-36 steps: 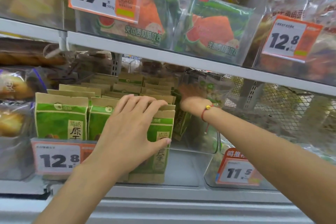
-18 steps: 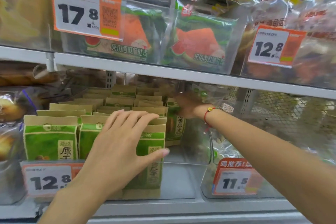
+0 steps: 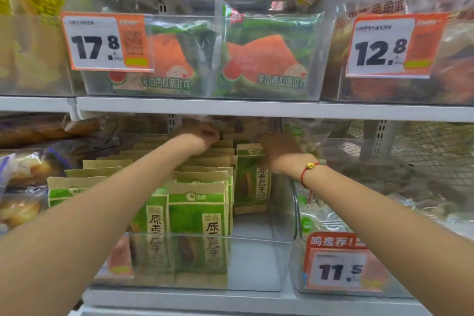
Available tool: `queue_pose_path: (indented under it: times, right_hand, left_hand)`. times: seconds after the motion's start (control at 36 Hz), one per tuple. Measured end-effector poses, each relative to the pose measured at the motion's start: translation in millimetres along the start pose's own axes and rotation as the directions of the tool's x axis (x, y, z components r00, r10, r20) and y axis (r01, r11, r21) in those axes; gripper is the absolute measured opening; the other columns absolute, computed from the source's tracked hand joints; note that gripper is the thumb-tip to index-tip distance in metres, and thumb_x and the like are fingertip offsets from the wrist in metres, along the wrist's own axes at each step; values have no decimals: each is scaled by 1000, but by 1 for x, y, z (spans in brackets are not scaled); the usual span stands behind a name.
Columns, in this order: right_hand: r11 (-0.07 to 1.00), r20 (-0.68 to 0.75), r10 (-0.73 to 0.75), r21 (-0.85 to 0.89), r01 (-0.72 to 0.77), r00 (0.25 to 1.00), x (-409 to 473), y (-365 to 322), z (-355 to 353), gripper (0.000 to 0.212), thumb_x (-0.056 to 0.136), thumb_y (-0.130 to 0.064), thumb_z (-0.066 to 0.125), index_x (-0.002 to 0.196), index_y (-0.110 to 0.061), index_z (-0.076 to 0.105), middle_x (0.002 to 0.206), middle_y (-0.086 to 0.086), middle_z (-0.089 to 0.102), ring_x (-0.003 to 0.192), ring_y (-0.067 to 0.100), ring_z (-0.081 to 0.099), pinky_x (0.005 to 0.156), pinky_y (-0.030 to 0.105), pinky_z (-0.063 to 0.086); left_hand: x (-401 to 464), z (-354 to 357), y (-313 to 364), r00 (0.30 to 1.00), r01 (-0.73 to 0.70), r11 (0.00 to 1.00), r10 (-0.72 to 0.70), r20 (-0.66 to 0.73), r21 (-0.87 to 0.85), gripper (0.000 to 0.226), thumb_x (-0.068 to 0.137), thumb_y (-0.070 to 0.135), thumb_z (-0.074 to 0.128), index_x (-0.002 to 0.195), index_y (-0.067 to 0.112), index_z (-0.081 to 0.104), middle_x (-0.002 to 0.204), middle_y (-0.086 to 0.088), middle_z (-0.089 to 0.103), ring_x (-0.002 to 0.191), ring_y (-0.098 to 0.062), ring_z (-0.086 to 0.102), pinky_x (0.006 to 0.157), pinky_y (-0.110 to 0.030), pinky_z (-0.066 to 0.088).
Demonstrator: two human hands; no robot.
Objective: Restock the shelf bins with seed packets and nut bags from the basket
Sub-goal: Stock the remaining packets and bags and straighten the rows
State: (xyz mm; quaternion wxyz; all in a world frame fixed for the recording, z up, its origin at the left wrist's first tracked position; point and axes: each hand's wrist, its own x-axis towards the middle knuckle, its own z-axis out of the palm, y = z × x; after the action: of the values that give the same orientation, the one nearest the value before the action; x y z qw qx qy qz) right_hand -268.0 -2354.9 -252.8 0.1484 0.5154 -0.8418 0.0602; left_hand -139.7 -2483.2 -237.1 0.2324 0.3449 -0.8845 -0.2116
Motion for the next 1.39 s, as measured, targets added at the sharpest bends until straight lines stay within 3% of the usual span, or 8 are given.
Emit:
queue_pose_path:
  times: [0.31,0.53,0.69,0.83,0.92,1.03,1.17,1.39]
  right_hand:
    - [1000,45,-14,-8,14,999,7,1,8,65,79,-37,74,135,-18,47,137,8,50,123,31,49,104,47,41]
    - [997,70,-41,-64,45,997,15,2,7,62,77,-32,76,129,-14,49,131,5,51,120,27,50,101,42,42]
    - [996,192,-78,-31,85,978,39,-7,10,113,66,-27,84,151,-20,11,146,12,41,129,34,43,99,46,45]
    - [996,261,-86,37,79,961,42,-8,6,99,70,-28,82,149,-17,23,148,10,38,134,31,38,105,41,39]
    - [989,278,-101,129,67,955,38,-6,4,84,71,-21,82,142,-17,37,139,10,49,128,29,46,98,35,43]
    - [988,317,-133,113,101,939,35,-9,-3,88,70,-22,82,144,-21,35,144,9,44,129,28,44,101,35,43]
    - [992,344,-122,46,113,931,32,-18,-7,88,73,-28,80,146,-21,32,147,8,40,132,28,41,105,36,39]
    - [998,314,-67,18,64,947,23,-16,-9,78,76,-26,78,141,-11,37,138,9,48,123,27,49,92,28,44]
  left_hand:
    - [44,0,9,976,74,997,-72,204,-2,35,87,27,65,118,13,57,123,2,49,114,-16,45,90,-23,33]
    - [48,-11,-22,969,-218,959,192,154,179,14,86,11,66,99,14,71,114,-8,65,109,-27,57,101,-35,41]
    - [18,-19,-40,971,-235,964,227,75,124,23,89,18,63,111,15,70,116,-4,66,104,-16,60,93,-21,41]
    - [-19,-20,-24,994,-81,986,70,81,149,39,102,30,35,138,19,47,141,-12,47,125,-29,47,98,-28,37]
    - [-70,-27,-18,993,-74,982,89,-79,176,53,97,54,23,117,21,60,107,-9,64,109,-29,57,84,-34,42]
    - [-130,-28,-16,946,-292,936,313,-87,195,69,80,76,15,133,41,45,127,26,47,118,4,42,98,-29,39]
    - [-143,-18,-34,920,-385,871,389,50,306,83,70,84,29,144,48,18,142,34,21,130,12,18,109,-18,9]
    - [-140,-10,-33,923,-346,872,383,-43,345,81,71,80,34,143,44,26,144,23,35,131,-2,31,110,-27,16]
